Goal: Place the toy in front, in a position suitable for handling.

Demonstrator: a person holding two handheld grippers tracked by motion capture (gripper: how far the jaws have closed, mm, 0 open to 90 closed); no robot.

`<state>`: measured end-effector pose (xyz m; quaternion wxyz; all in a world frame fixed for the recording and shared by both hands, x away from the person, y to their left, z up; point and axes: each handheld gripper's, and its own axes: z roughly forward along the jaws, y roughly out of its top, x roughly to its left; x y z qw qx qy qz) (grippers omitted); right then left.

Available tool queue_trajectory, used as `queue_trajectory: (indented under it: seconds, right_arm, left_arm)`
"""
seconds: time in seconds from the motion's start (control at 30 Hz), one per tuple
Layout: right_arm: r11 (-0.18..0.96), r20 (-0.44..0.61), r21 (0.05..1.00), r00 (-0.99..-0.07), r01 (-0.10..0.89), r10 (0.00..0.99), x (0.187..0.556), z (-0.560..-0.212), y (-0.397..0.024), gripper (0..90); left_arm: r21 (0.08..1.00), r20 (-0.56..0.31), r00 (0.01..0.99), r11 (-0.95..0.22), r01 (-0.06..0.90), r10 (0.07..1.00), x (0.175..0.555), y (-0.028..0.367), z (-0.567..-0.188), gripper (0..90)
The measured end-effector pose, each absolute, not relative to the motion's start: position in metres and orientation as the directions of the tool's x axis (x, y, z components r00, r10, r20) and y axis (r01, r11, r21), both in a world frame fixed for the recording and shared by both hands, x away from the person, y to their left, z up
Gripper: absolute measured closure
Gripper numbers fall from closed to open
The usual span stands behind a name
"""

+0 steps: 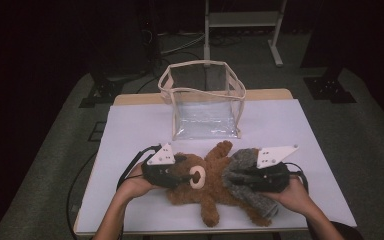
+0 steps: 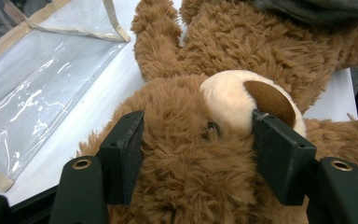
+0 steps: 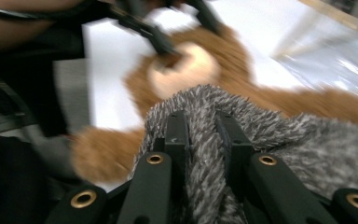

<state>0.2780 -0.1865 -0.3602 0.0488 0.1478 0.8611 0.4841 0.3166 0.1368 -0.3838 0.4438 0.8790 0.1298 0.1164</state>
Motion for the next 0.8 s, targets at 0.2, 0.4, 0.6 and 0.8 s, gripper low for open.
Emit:
queue_trajectory:
  seconds: [0.2, 0.4, 0.6, 0.8]
  right_arm:
    - [0.532, 0.009, 0.832, -0.962, 0.159, 0.272, 0.275, -0.36, -0.166, 65.9]
    - [0.533, -0.05, 0.835, -0.946, 0.136, 0.32, 0.266, -0.357, -0.179, 45.8]
    - [0.6, -0.144, 0.795, -0.932, 0.091, 0.333, 0.265, -0.374, -0.173, 45.1]
    - [0.597, -0.156, 0.794, -0.911, 0.114, 0.382, 0.271, -0.388, -0.175, 63.3]
  left_arm:
    - [0.814, 0.08, 0.937, -0.564, 0.136, 0.34, 0.317, 0.139, -0.384, 37.0]
    - [0.814, 0.079, 0.938, -0.565, 0.135, 0.338, 0.317, 0.138, -0.384, 36.9]
    - [0.808, 0.087, 0.936, -0.574, 0.133, 0.341, 0.315, 0.137, -0.383, 36.9]
    - [0.813, 0.088, 0.931, -0.566, 0.139, 0.354, 0.317, 0.143, -0.378, 35.1]
